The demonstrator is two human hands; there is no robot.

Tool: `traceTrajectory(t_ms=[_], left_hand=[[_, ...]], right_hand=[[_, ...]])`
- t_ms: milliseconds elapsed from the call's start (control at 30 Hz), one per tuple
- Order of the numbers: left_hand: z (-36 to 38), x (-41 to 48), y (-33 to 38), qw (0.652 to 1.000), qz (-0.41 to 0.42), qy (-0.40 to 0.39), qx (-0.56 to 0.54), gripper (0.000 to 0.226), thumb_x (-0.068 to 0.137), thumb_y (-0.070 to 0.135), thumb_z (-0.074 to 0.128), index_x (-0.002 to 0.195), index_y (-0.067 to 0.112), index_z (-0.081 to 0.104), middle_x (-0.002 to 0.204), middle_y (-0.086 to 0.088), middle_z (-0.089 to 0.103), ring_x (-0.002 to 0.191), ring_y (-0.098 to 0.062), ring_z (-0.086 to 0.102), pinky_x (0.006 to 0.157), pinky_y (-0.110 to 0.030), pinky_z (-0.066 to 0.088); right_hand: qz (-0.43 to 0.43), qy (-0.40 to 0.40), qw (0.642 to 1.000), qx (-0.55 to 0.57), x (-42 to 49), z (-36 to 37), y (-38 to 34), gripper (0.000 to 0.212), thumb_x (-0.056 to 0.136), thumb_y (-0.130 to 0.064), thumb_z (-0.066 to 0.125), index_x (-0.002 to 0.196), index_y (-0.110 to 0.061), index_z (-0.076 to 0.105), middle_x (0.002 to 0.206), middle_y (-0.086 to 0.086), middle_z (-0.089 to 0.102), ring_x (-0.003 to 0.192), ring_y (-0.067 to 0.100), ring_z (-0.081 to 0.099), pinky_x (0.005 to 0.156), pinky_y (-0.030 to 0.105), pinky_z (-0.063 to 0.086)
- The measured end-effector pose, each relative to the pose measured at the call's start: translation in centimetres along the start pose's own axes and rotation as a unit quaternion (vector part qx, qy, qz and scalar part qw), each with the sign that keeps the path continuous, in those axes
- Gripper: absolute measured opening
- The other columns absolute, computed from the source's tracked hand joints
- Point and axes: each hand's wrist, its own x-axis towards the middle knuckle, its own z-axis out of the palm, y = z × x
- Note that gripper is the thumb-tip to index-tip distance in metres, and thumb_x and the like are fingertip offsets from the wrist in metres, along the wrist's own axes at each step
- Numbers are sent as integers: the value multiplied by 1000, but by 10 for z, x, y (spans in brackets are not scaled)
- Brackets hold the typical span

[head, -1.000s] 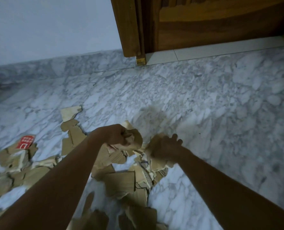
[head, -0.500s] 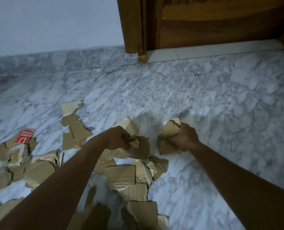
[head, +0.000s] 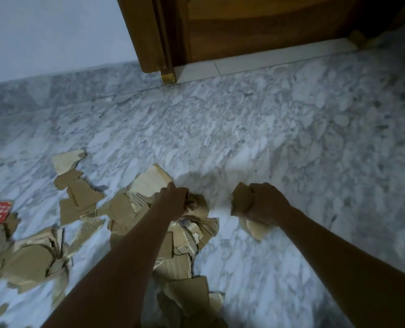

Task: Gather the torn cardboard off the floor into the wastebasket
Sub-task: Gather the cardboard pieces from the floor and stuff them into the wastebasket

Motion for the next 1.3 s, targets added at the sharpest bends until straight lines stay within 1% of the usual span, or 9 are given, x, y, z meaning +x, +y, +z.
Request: traceTrajectory(t_ms=[133, 300, 433, 600, 833, 900, 1000, 1167, 1300], left_hand=[[-3, 2, -2, 1000, 14, 21, 10, 36, 86, 39, 64, 116, 27, 50, 112, -3, 57, 105, -27, 59, 87, -45, 45], [-28, 1, -5, 954, 28, 62, -291, 28, 84, 24, 70, 97, 12, 48, 93, -11, 61, 84, -29, 61, 72, -40, 48], [-54, -14, -32, 919, 44, 75, -385, 35, 82, 19, 68, 98, 13, 38, 76, -5, 52, 66, -21, 47, 57, -31, 37], [-64, -46, -91, 958, -16, 5, -287, 32, 78, 26, 70, 101, 14, 51, 98, -9, 57, 89, -23, 56, 79, -38, 48], [-29, -112, -151, 958, -96, -50, -267, 19, 86, 24, 68, 98, 16, 56, 90, -1, 58, 84, -18, 54, 71, -31, 42], [-18, -123, -157, 949, -102, -52, -295, 17, 85, 22, 68, 96, 15, 57, 83, 3, 57, 76, -14, 52, 63, -28, 39], [-8, -124, -161, 940, -104, -37, -324, 26, 83, 33, 65, 100, 15, 60, 96, -1, 62, 91, -22, 58, 75, -34, 45], [-22, -107, -143, 941, -93, 10, -325, 19, 87, 38, 63, 86, 19, 58, 84, 2, 58, 84, -21, 54, 67, -31, 39], [-46, -84, -106, 961, -21, -70, -266, 17, 78, 33, 76, 89, 23, 69, 88, 2, 65, 86, -20, 60, 68, -29, 45]], right_hand=[[-16, -11, 1000, 11, -3, -2, 4, 60, 69, -40, 84, 117, -14, 59, 114, 7, 64, 96, 23, 60, 75, 30, 45], [-36, -86, 994, 60, -5, -13, -11, 68, 66, -40, 87, 122, -19, 57, 114, 1, 64, 98, 17, 60, 78, 28, 49], [-91, -161, 981, 56, -10, -12, -45, 58, 66, -39, 87, 118, -23, 65, 112, 0, 68, 98, 17, 64, 83, 33, 55], [-194, -219, 956, -2, -29, 13, -125, 62, 71, -38, 88, 123, -19, 62, 107, -3, 59, 99, 17, 59, 78, 25, 41], [-252, -118, 954, -115, -36, 110, -188, 80, 75, -33, 81, 144, -24, 43, 144, 5, 48, 127, 31, 51, 103, 49, 43], [-282, -36, 938, -197, -43, 129, -185, 72, 80, -29, 74, 144, -21, 42, 142, 11, 49, 121, 34, 51, 102, 51, 35], [-320, 7, 924, -212, -43, 136, -183, 66, 77, -30, 74, 137, -20, 49, 128, 12, 58, 111, 36, 59, 98, 55, 38], [-188, -99, 977, -14, -15, 87, -160, 61, 81, -52, 64, 134, -36, 39, 114, 4, 64, 97, 31, 64, 83, 42, 51], [-105, -84, 991, -14, 6, 8, -101, 57, 69, -39, 82, 118, -19, 62, 114, 7, 67, 99, 26, 65, 74, 30, 48]])
